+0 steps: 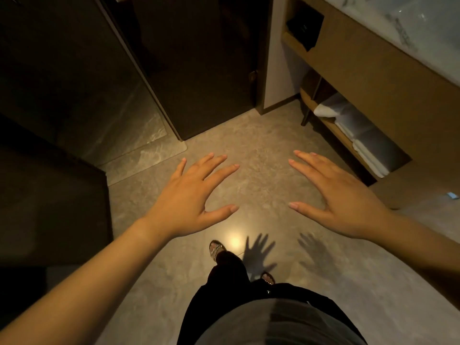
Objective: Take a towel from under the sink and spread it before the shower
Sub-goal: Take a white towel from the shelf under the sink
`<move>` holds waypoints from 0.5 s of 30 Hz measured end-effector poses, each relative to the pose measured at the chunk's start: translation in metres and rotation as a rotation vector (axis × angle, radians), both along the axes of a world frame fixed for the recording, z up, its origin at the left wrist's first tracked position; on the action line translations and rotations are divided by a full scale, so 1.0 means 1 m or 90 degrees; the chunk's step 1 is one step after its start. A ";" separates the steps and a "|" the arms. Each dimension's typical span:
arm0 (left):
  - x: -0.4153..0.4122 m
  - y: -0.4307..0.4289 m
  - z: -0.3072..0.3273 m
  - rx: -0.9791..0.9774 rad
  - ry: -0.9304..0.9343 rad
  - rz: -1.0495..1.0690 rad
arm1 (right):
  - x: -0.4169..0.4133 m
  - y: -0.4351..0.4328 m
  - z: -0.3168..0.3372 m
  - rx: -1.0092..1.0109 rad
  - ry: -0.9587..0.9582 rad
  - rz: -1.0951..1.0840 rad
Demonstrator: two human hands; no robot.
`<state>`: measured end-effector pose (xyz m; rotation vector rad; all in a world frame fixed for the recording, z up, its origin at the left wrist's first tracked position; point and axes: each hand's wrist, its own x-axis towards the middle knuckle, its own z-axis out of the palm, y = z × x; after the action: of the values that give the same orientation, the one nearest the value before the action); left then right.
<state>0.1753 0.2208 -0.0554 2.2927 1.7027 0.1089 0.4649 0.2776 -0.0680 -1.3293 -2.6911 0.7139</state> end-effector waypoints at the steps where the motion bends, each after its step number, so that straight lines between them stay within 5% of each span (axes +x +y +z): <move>1: -0.003 0.009 -0.001 -0.002 -0.003 0.000 | -0.004 0.008 -0.002 -0.001 0.001 -0.003; 15: -0.062 0.210 -0.011 0.030 -0.035 -0.096 | -0.066 0.159 0.010 -0.039 -0.063 -0.095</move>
<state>0.1133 0.4309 -0.0659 2.4199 1.5104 0.1809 0.3984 0.4366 -0.0583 -1.6006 -2.6270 0.7399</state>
